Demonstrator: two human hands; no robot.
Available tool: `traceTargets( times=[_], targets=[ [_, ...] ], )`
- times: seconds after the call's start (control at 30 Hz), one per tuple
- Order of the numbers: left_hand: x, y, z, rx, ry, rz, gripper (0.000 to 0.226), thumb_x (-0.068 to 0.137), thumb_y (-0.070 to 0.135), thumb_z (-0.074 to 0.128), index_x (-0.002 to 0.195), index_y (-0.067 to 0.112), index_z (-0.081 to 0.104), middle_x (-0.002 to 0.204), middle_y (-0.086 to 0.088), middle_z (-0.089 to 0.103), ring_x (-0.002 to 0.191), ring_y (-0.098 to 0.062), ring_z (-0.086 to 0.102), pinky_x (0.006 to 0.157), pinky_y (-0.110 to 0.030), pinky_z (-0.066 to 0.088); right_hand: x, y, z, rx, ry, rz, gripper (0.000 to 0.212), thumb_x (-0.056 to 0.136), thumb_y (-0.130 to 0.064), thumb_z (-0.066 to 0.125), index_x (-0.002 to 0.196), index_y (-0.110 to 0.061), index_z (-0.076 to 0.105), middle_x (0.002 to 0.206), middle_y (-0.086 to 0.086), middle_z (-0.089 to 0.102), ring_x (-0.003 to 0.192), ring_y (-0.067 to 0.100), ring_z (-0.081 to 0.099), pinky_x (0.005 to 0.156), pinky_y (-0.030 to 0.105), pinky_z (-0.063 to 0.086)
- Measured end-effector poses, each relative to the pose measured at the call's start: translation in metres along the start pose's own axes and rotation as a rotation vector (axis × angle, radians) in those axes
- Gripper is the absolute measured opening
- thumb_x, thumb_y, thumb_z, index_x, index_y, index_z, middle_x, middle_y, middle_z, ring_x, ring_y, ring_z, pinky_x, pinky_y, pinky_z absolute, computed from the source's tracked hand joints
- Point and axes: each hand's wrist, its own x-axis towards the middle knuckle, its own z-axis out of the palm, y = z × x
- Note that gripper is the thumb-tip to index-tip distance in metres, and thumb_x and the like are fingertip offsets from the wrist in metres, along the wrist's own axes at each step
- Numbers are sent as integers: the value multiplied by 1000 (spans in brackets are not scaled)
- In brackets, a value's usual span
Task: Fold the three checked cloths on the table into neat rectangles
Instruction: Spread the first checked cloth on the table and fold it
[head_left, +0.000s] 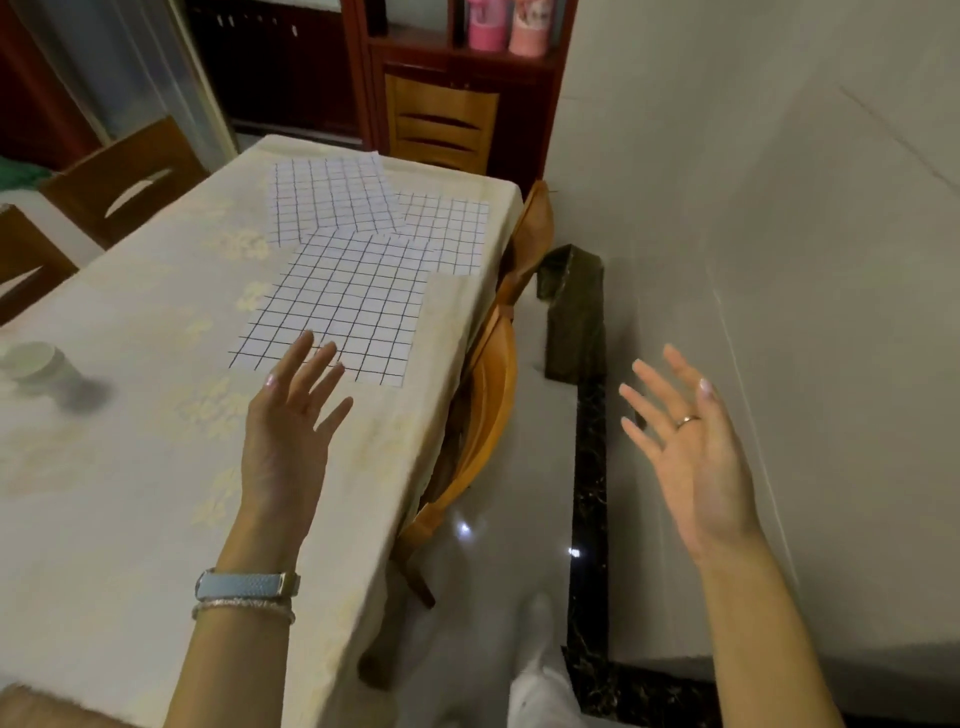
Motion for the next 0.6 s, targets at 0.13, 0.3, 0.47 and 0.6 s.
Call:
traceTargets(
  times=[0.13,0.3,0.47,0.6],
  targets=[
    [31,-21,17,6,89,31,66,81,49,48,142,25,49,142,1,56,132,-19,52,111,-47,37,74,9,-4,-14,-107,19,50,97,-52,37,143,-34,44,142,-6,56,129,14,54,115,48,34],
    [63,-39,50,54,210,91,73,76,55,52,142,25,48,142,2,56,132,-18,52,113,-48,35,175,7,-4,-17,-290,52,46,100,-47,33,143,-34,45,142,-5,55,130,14,54,114,47,34],
    [88,-47,63,82,346,141,66,82,50,48,143,24,48,143,2,55,132,-16,51,113,-47,35,265,2,4,-6,-382,59,48,102,-46,30,145,-29,42,144,-2,53,131,16,53,115,50,32],
    [100,-54,61,70,438,142,65,84,48,48,144,24,46,144,1,55,133,-17,50,110,-45,37,308,8,11,9,-437,105,48,103,-46,28,145,-29,42,144,-3,54,131,16,53,116,49,31]
  ],
)
